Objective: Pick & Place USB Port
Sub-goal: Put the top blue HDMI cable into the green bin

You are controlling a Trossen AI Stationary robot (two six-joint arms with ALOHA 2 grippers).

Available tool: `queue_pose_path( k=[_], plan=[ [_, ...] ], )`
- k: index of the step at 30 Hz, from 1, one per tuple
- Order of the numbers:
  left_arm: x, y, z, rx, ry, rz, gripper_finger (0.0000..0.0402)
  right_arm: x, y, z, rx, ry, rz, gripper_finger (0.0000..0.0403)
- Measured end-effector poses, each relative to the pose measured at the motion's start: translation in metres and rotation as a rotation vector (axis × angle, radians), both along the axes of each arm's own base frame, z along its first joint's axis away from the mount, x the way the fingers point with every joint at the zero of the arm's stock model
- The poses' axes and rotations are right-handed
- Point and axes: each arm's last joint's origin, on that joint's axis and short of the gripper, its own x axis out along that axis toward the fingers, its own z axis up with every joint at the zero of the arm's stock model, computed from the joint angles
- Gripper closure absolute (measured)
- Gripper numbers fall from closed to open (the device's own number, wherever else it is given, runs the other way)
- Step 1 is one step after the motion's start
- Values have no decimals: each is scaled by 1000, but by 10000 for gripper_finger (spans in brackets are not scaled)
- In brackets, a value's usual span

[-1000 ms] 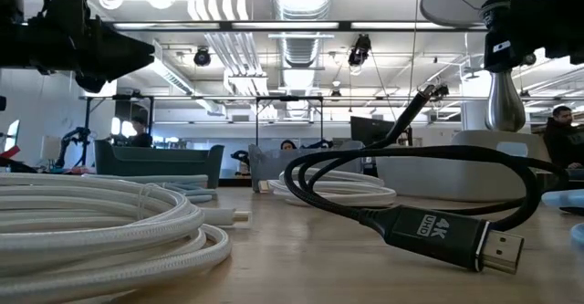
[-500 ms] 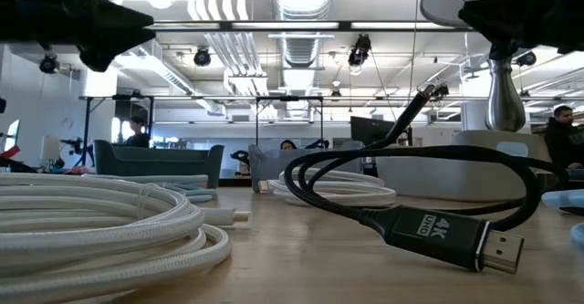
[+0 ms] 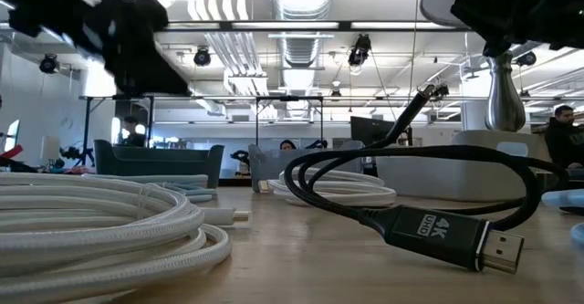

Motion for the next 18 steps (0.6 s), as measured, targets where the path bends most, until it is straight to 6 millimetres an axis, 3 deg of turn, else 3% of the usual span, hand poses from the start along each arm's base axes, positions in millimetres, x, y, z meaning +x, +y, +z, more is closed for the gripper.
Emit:
queue_pose_path(
  k=[6, 10, 18],
  plan=[
    [23, -18, -26, -105, 178, -12, 229, 4, 0, -4, -7, 44, -5, 323],
    [35, -27, -30, -187, 204, -28, 229, 5, 1, -4, 7, 46, -1, 329],
    [41, -28, -52, -175, 327, 30, 229, 5, 1, -4, 9, 38, -1, 324]
  ],
)
